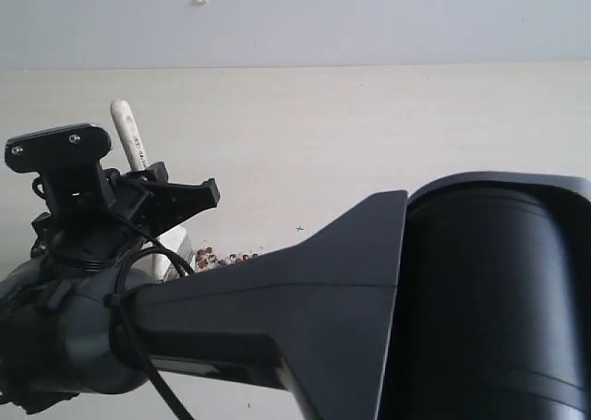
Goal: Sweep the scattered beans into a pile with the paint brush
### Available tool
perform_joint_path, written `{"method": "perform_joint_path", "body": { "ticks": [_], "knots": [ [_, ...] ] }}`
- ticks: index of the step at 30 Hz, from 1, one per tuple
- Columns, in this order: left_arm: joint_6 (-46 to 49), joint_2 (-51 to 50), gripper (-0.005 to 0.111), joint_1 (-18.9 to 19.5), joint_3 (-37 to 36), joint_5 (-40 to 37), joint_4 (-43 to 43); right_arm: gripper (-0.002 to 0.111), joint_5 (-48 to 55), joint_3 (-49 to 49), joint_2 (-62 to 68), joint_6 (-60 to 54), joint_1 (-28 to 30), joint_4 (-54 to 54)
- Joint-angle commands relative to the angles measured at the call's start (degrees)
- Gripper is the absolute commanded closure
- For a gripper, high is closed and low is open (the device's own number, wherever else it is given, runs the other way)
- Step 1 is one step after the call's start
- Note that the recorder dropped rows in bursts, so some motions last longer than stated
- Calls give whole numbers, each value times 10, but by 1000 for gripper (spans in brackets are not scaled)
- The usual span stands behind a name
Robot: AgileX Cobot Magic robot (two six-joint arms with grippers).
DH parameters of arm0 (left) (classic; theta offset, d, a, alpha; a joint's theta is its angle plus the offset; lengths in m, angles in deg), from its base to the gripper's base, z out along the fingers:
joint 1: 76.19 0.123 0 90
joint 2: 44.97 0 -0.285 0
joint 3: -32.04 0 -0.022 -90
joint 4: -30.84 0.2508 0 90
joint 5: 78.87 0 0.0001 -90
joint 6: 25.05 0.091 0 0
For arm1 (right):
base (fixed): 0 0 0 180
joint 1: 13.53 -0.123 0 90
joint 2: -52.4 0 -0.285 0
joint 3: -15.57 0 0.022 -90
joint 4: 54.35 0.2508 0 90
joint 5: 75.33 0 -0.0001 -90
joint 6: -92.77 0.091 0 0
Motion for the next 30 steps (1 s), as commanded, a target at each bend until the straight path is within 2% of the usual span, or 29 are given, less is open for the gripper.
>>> {"method": "perform_joint_path", "body": {
  "ticks": [1, 6, 12, 16, 25, 30],
  "knots": [
    [1, 3, 107, -4, 0, 0, -4, 108, 9, 4, -15, -8, 12, -20],
    [1, 3, 107, -4, 0, 0, -4, 108, 4, 4, -42, -9, 15, -29],
    [1, 3, 107, -4, 0, 0, -4, 108, -104, 4, -48, 76, 9, -99],
    [1, 3, 107, -4, 0, 0, -4, 108, -110, 4, -34, 87, 21, -111],
    [1, 3, 107, -4, 0, 0, -4, 108, -107, 4, -23, 32, 49, -62],
    [1, 3, 107, -4, 0, 0, -4, 108, -63, 4, -23, -13, 55, -9]
  ]
}}
